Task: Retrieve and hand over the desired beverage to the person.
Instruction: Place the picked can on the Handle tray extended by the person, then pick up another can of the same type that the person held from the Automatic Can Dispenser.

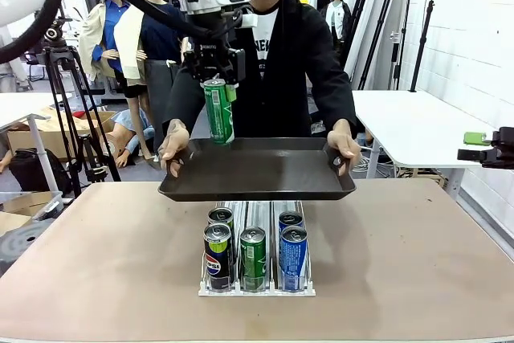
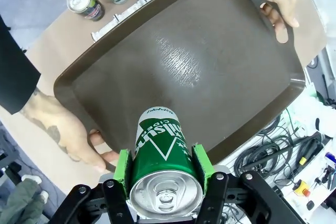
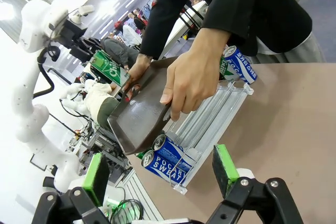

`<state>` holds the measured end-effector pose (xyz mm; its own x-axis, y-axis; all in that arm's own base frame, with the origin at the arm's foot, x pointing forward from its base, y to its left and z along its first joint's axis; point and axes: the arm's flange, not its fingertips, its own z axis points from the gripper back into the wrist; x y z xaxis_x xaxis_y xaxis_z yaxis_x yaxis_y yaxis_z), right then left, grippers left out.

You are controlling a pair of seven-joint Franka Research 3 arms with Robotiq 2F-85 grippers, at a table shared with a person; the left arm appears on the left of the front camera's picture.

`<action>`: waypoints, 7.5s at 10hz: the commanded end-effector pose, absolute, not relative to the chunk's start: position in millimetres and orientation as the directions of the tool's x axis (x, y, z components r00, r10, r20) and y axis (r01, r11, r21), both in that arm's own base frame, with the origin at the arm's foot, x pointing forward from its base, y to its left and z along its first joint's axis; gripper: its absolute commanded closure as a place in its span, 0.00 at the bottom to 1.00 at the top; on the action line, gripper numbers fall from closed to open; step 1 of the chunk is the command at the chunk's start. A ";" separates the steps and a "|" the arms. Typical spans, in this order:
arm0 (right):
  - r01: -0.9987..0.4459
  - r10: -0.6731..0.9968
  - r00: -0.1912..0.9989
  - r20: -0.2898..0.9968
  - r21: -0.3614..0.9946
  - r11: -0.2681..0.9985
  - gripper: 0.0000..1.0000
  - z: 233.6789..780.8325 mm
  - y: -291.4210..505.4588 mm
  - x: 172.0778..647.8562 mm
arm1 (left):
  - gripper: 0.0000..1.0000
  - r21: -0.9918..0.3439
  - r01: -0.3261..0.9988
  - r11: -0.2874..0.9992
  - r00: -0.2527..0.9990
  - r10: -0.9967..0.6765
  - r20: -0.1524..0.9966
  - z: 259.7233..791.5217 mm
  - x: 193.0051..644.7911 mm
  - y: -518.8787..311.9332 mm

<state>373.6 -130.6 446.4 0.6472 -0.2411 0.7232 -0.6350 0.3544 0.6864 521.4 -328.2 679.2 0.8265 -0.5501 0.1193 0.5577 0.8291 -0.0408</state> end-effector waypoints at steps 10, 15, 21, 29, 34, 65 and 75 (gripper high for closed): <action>-0.638 -0.246 0.645 0.723 0.687 0.348 0.00 446.5 -130.4 373.4 | 1.00 0.009 0.556 0.831 0.826 -0.554 0.103 630.3 519.8 -338.2; -0.638 -0.246 0.645 0.723 0.687 0.348 0.00 446.5 -130.4 373.4 | 0.51 -0.013 0.552 0.834 0.829 -0.548 0.110 633.1 521.2 -333.3; -0.638 -0.246 0.645 0.723 0.687 0.348 0.00 446.5 -130.4 373.4 | 0.00 0.030 0.544 0.839 0.823 -0.540 0.174 681.9 524.7 -330.2; -0.638 -0.246 0.645 0.723 0.687 0.348 0.00 446.5 -130.4 373.4 | 0.00 0.003 0.553 0.833 0.820 -0.544 0.178 681.4 521.7 -328.0; -0.638 -0.246 0.645 0.723 0.687 0.348 0.00 446.5 -130.4 373.4 | 0.00 0.003 0.553 0.833 0.820 -0.544 0.178 681.4 521.7 -328.0; -0.638 -0.246 0.645 0.723 0.687 0.348 0.00 446.5 -130.4 373.4 | 0.00 -0.995 0.070 0.067 0.990 -0.124 0.062 449.3 518.8 91.2; -0.638 -0.246 0.645 0.723 0.687 0.348 0.00 446.5 -130.4 373.4 | 0.00 -0.994 0.051 0.096 0.992 -0.117 0.039 442.6 515.6 89.9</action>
<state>373.3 -131.5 446.2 0.6470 -0.2426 0.7229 -0.6338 0.3560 0.6867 515.6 88.9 442.9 0.9918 -0.1219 0.0395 0.0502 0.0857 -0.9951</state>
